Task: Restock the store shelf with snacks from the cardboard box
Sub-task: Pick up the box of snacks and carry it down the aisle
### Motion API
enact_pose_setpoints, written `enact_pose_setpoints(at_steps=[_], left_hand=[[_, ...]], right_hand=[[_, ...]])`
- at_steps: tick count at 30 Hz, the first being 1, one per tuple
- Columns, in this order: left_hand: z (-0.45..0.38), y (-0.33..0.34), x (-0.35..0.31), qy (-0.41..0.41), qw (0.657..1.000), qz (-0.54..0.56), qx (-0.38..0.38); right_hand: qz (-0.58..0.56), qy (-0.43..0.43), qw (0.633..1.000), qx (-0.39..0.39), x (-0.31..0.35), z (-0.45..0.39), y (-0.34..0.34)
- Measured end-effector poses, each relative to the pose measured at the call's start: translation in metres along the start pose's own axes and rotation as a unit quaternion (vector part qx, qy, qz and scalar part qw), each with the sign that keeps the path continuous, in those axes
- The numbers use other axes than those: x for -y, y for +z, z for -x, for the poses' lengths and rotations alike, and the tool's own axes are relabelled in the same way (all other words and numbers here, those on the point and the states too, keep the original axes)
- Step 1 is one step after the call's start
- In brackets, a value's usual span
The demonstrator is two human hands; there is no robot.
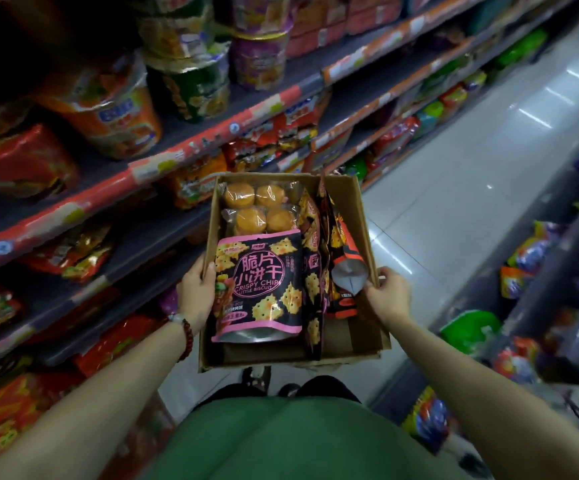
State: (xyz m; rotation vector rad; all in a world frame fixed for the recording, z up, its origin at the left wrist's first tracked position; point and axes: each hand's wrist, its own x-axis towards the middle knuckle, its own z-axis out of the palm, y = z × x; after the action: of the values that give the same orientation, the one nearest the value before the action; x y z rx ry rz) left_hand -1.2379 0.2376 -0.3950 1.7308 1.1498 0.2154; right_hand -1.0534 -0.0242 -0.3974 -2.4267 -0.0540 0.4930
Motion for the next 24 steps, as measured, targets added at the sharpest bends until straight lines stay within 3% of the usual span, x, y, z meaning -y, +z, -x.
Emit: enact_pose_setpoints(at_steps=[8, 24], left_hand=[[-0.041, 0.055, -0.059, 0.098, 0.986, -0.078, 0.11], [-0.072, 0.219, -0.178, 0.165, 0.953, -0.096, 0.235]], right_hand=[[0.002, 0.097, 0.986, -0.134, -0.041, 0.009, -0.025], [-0.025, 0.179, 0.957, -0.228, -0.098, -0.05, -0.126]])
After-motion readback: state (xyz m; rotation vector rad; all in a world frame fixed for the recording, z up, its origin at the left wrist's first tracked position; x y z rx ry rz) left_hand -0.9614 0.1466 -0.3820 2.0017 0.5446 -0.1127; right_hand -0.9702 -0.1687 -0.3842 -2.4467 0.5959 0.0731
